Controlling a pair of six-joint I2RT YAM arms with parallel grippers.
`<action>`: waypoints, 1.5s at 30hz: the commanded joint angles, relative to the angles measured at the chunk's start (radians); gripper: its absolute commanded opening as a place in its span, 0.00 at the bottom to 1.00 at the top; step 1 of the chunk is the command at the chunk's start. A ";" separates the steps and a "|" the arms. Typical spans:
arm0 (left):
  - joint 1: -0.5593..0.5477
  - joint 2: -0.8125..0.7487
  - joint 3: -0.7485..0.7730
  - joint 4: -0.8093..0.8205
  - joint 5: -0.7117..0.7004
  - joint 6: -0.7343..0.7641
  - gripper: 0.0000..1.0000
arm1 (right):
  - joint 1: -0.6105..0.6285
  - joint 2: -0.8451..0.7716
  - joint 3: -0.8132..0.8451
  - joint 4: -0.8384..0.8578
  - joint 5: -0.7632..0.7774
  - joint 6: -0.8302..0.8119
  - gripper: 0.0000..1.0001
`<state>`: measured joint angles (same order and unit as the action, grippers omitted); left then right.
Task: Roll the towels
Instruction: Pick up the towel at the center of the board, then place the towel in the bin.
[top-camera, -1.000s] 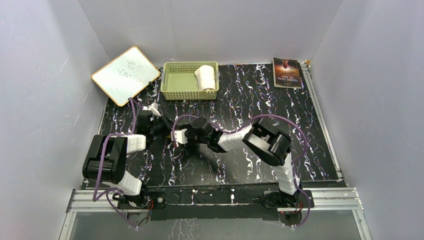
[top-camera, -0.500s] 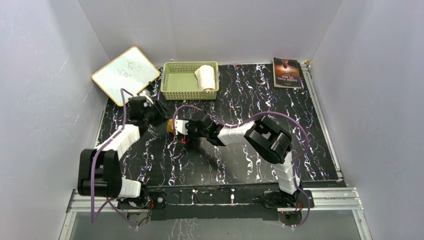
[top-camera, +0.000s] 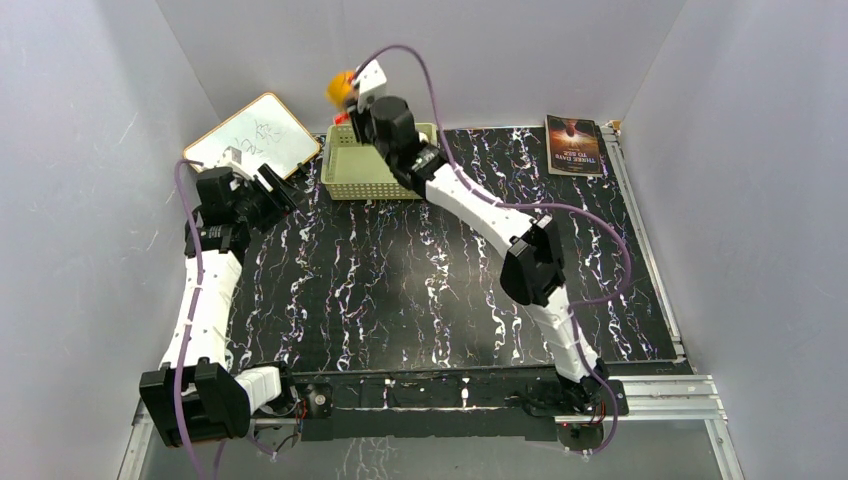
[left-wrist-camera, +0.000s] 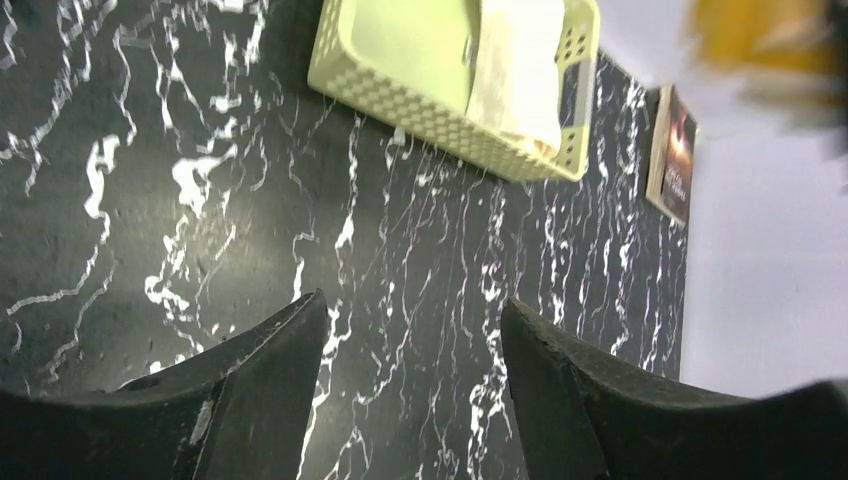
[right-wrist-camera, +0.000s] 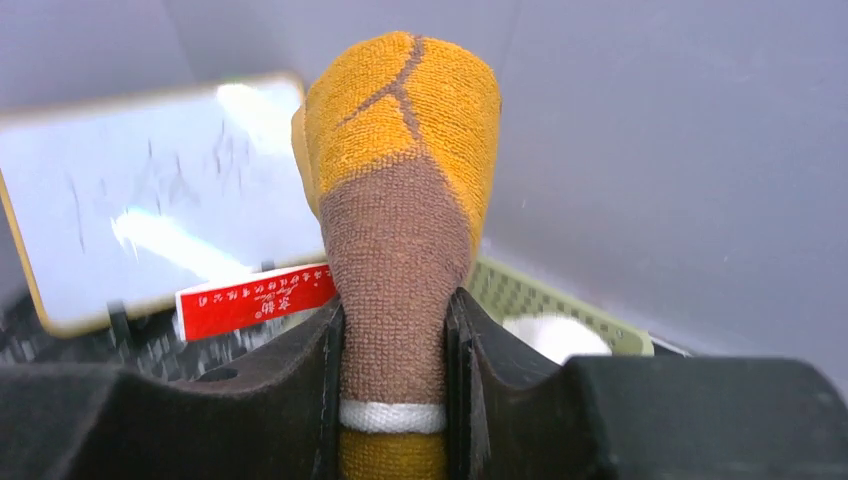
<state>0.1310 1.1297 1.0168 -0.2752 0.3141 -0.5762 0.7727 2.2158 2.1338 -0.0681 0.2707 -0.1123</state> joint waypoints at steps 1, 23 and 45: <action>0.005 0.014 -0.028 -0.085 0.108 0.021 0.63 | -0.065 0.191 0.319 -0.264 0.080 0.239 0.00; 0.005 0.056 -0.125 -0.074 0.200 0.081 0.63 | -0.216 0.475 0.304 0.077 -0.294 0.631 0.00; 0.005 0.110 -0.149 -0.061 0.209 0.087 0.63 | -0.263 0.319 0.080 -0.133 0.223 0.447 0.00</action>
<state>0.1318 1.2415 0.8738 -0.3355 0.4950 -0.4938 0.5217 2.6408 2.2768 -0.1917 0.3264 0.4343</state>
